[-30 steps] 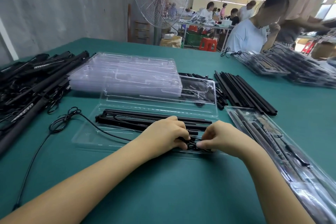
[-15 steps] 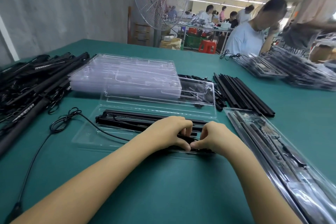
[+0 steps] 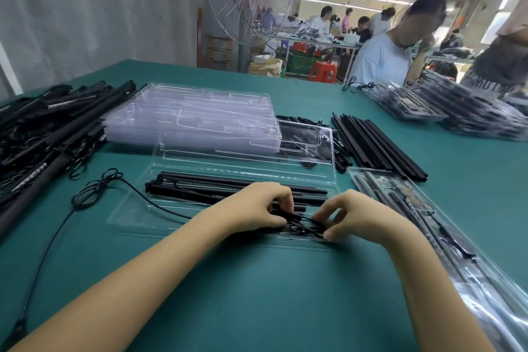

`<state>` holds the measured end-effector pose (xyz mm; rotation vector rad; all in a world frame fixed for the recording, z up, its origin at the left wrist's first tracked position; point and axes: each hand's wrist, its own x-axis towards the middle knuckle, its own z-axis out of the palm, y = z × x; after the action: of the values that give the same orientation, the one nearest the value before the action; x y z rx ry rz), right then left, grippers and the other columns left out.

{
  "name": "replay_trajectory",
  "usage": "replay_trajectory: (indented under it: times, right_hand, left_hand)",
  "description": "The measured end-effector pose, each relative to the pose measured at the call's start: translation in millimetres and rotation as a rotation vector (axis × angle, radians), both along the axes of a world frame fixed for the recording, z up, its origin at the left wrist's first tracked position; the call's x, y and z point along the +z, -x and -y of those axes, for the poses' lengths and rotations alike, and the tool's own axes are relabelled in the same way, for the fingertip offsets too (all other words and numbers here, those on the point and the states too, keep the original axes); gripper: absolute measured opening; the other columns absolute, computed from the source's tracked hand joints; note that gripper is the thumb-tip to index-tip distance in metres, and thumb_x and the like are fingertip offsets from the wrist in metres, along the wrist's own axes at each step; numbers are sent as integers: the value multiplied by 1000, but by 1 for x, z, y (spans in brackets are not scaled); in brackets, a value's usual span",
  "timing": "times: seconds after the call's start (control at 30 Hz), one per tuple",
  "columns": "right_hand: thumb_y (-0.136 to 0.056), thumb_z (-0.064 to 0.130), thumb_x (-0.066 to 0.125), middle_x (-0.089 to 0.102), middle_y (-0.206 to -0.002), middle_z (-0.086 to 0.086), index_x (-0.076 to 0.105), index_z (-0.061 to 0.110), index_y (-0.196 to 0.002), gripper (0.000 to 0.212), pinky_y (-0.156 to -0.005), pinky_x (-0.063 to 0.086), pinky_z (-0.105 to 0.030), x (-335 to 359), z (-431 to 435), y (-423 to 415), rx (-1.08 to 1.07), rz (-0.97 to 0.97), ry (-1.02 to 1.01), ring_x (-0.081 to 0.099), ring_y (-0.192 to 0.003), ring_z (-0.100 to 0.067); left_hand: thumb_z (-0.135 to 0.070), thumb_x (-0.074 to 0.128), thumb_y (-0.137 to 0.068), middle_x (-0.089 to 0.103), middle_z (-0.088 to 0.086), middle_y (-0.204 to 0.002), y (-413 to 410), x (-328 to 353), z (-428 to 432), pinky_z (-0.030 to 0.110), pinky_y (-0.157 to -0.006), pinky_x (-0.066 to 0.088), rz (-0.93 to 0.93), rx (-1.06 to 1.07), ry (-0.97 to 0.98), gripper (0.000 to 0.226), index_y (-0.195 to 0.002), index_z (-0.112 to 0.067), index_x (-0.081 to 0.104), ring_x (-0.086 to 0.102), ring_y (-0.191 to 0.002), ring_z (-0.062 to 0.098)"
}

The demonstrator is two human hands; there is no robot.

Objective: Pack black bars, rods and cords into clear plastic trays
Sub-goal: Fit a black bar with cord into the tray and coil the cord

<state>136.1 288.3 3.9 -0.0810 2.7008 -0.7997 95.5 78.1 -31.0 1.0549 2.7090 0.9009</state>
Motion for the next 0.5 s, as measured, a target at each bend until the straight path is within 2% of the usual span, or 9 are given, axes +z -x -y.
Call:
replay_trajectory:
  times: [0.07,0.17,0.33,0.43,0.5]
  right_hand:
    - [-72,10,77,65,-72,15,72,30,-90,27,-59,43,-13,-2,2,0,4,-38,-41,58,-60,3]
    - [-72,5,74,67,-89,10,69,26,-90,28,-62,43,-15,-2,8,1,47,-76,-101,54,-65,3]
    - [-74,6,70,65,-93,5,70,24,-97,30,-59,45,-12,-2,12,-1,68,-85,-146,58,-68,-4]
    - [-78,19,67,71,-86,2,71,19,-90,12,-63,51,-18,-2,13,-3,30,-95,-111,66,-66,-10]
    - [-80,32,69,71,-76,-1,71,14,-85,18,-66,53,-24,-3,17,-3,-2,-103,-91,65,-58,-10]
  left_hand:
    - [-16,70,-80,58,-17,-90,-1,-2,0,4,-65,35,0,13,-31,18,-92,-24,61,47,-73,-20]
    - [-17,71,-80,58,-16,-89,-3,-7,-2,5,-65,34,-44,37,-46,16,-90,-24,62,47,-74,-16]
    - [-20,72,-80,54,-13,-84,-6,-9,-3,7,-63,32,-119,58,-35,17,-77,-25,56,45,-72,-13]
    - [-19,68,-82,51,-10,-87,-10,-8,-4,12,-63,31,-210,27,32,11,-81,-23,58,44,-72,-7]
    - [-20,62,-86,52,-5,-93,-13,-7,-6,25,-68,36,-301,10,119,5,-87,-20,57,43,-78,4]
